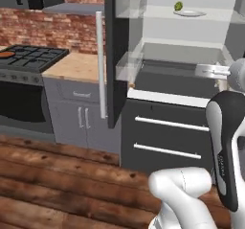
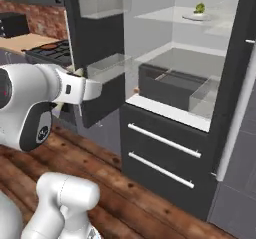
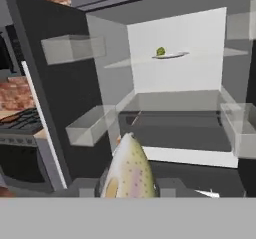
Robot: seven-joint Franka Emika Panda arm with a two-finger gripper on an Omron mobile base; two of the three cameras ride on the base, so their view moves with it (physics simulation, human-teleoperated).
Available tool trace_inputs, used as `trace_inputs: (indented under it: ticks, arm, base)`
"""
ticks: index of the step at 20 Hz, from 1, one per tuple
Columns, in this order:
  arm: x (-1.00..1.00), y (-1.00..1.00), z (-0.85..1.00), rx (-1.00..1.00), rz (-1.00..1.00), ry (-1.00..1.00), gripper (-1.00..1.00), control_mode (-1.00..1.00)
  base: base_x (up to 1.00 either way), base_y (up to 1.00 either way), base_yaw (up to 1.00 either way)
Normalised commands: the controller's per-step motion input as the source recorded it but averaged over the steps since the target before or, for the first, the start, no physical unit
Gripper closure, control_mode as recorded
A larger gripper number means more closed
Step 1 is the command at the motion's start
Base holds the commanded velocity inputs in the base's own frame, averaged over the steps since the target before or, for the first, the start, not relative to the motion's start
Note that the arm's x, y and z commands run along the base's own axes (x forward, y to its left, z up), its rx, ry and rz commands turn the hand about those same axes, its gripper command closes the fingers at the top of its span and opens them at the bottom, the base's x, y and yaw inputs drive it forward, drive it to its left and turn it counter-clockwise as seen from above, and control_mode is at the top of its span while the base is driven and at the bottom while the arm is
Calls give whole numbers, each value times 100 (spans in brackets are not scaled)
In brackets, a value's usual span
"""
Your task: Retrieve the fish from the fridge and place it on the saucepan with marinade on the stove.
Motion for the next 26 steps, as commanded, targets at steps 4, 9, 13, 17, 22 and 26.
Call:
trace_inputs:
  ticks: [4,9,13,17,22,26]
  arm:
    - [0,0,0,0,0,0,100,100]
    - [0,0,0,0,0,0,100,100]
    - [0,0,0,0,0,0,100,100]
    - [0,0,0,0,0,0,100,100]
    - [0,0,0,0,0,0,100,100]
    - [0,0,0,0,0,0,100,100]
  base:
    - [-36,0,84]
    - [-41,-2,82]
    - [-61,-14,75]
    - [-61,-6,73]
    - [61,-33,36]
    - [100,-21,16]
